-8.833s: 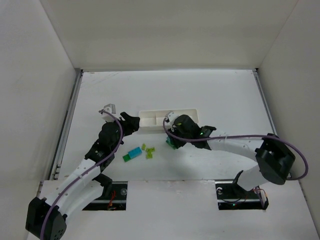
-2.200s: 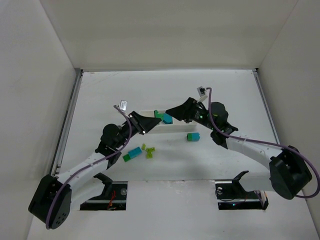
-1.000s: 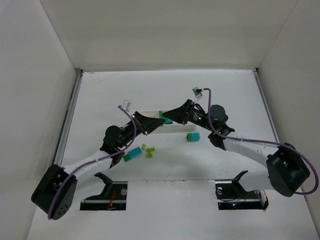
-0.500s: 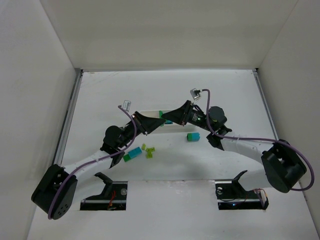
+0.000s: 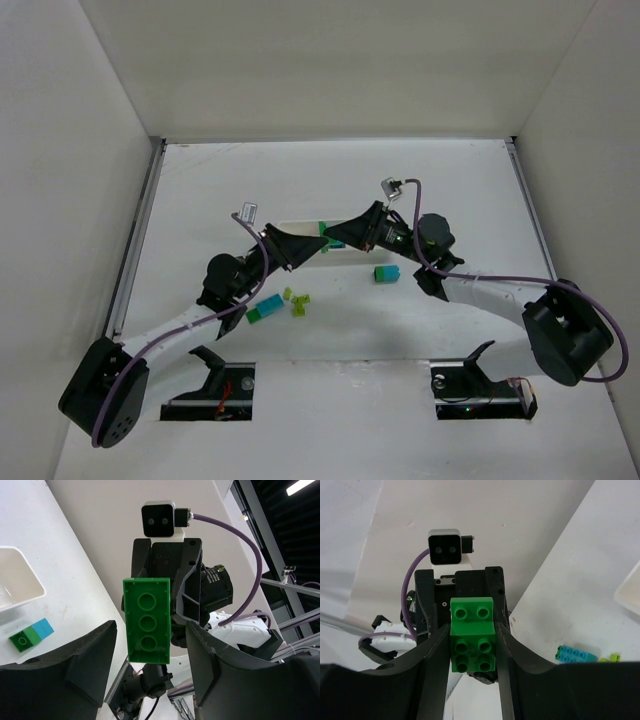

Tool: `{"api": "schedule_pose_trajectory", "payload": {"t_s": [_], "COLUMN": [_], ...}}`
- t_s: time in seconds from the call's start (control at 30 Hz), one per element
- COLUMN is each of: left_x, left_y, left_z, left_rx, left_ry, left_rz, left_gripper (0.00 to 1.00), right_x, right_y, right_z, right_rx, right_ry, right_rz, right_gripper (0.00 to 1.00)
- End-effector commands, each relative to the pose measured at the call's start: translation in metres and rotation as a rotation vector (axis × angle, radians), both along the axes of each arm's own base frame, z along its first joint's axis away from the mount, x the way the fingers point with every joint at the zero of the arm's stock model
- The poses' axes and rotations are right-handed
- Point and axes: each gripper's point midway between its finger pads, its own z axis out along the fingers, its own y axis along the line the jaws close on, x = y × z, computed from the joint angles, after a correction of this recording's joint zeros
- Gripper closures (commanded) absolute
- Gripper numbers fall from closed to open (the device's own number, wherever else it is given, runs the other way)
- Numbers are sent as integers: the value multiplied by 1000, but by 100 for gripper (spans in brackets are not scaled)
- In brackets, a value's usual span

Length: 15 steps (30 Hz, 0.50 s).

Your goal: Sort the legos into containers by color

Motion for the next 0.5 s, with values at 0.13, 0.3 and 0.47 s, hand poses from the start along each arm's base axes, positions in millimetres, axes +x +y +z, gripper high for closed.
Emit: {"api": "schedule_pose_trajectory", "payload": {"t_s": [0.13, 0.3, 0.47], "left_x": [-2, -4, -5], "left_y": [8, 2, -4], "left_z": [5, 3, 1], "left_rx": [18, 43, 55], "left_ry": [-57, -63, -60], "left_rz": [43, 28, 15], "left_gripper": [54, 58, 63], "right_x": [4, 5, 5], "right_y": [-6, -6, -6], "right_z": [18, 17, 17], "right_rx": [54, 55, 56], "right_ry": [-56, -47, -45], "right_rz": [-24, -26, -26], "right_gripper": [60, 60, 60]}}
